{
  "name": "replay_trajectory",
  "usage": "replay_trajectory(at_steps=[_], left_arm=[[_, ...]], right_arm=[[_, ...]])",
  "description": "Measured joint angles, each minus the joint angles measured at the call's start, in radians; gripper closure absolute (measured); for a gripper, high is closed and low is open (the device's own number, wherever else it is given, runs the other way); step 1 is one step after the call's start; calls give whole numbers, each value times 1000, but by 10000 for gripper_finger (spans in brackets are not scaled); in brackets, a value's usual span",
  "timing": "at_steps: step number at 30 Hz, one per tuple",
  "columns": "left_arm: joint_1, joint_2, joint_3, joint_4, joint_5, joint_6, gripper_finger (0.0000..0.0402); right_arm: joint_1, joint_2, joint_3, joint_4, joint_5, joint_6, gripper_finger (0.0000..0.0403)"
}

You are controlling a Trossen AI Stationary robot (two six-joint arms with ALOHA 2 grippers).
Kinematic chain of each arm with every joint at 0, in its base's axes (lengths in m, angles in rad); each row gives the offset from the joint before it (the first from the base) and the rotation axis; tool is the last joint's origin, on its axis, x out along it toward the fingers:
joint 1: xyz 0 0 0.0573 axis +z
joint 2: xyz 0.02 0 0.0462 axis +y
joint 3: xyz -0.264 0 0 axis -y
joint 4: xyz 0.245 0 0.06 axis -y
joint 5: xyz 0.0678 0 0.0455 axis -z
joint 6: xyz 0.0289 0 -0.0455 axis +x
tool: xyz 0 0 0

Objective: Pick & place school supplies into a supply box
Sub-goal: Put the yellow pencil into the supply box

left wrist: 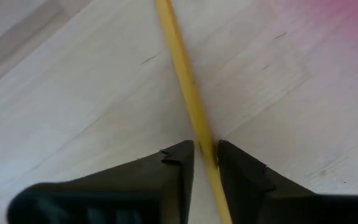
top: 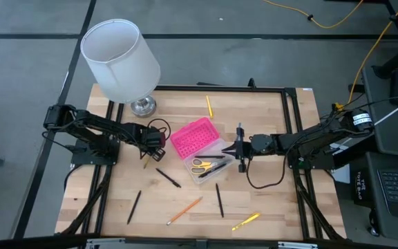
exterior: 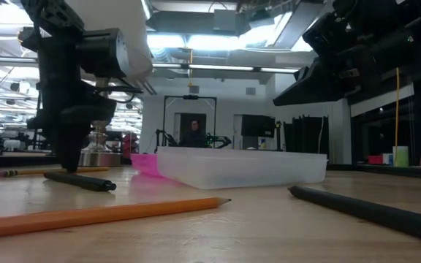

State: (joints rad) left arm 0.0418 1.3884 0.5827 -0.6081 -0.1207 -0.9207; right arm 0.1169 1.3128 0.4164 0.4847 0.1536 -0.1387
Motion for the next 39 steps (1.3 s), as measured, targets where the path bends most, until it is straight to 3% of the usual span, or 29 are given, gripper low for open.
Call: replay_trajectory(at_steps=[9, 18, 31, 39], left_arm=[[0, 0, 0, 4, 3, 0, 388], [0, -36, -4, -2, -2, 52, 390], [-20, -284, -3, -14, -29, 152, 389], [-106, -451, -2, 72, -209, 262, 389]], right_arm=[[0, 0, 0, -2, 0, 3, 375], [0, 0, 0, -4, 0, 5, 375], [0, 1, 0, -49, 0, 58, 375], [20, 1, 0, -47, 0, 59, 375]])
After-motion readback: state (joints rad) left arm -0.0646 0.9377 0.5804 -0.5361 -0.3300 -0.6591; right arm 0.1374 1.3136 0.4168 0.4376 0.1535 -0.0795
